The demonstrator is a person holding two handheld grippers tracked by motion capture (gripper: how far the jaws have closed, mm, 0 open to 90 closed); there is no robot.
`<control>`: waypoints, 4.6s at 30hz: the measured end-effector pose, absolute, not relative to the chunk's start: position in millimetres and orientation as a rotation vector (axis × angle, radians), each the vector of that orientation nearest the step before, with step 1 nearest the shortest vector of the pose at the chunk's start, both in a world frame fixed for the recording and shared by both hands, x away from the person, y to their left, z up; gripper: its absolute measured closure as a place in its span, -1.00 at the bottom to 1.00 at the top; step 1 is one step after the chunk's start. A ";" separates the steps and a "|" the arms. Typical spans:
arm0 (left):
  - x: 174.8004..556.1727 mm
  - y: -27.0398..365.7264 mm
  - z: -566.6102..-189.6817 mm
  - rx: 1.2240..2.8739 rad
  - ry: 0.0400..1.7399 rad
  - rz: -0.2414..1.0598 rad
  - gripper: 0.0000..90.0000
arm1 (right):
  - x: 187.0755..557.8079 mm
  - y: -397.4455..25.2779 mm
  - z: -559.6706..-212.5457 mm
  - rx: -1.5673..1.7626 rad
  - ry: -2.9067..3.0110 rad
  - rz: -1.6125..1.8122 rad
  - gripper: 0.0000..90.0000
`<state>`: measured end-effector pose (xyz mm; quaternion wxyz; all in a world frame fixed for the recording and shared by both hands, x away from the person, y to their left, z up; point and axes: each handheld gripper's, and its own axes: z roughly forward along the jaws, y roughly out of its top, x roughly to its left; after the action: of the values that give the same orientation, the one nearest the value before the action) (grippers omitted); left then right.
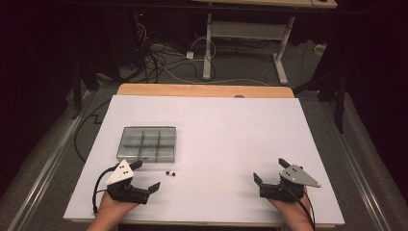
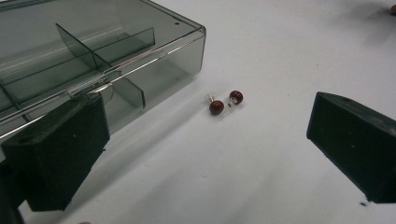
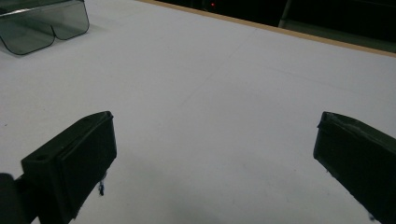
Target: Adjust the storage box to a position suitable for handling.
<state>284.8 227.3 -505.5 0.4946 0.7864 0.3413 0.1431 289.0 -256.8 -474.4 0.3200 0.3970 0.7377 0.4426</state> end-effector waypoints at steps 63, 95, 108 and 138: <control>321.1 166.1 -505.6 2.212 0.781 0.275 0.46 | 278.0 -258.7 -471.8 1.039 1.927 1.158 -1.00; 326.7 166.0 -498.0 2.168 0.808 0.315 0.75 | 275.8 -262.2 -468.3 1.059 1.898 1.190 -1.00; 319.1 117.5 -479.1 2.152 0.647 0.247 0.75 | 276.3 -262.4 -466.3 1.052 1.898 1.185 -1.00; 310.5 -6.1 -467.9 2.182 0.409 0.083 0.03 | 278.9 -288.3 -462.7 1.113 1.816 1.181 -1.00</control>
<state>310.5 -6.1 -467.9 0.4440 0.8801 0.1649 0.0336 278.9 -288.3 -462.7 0.3457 0.4289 0.6995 0.4551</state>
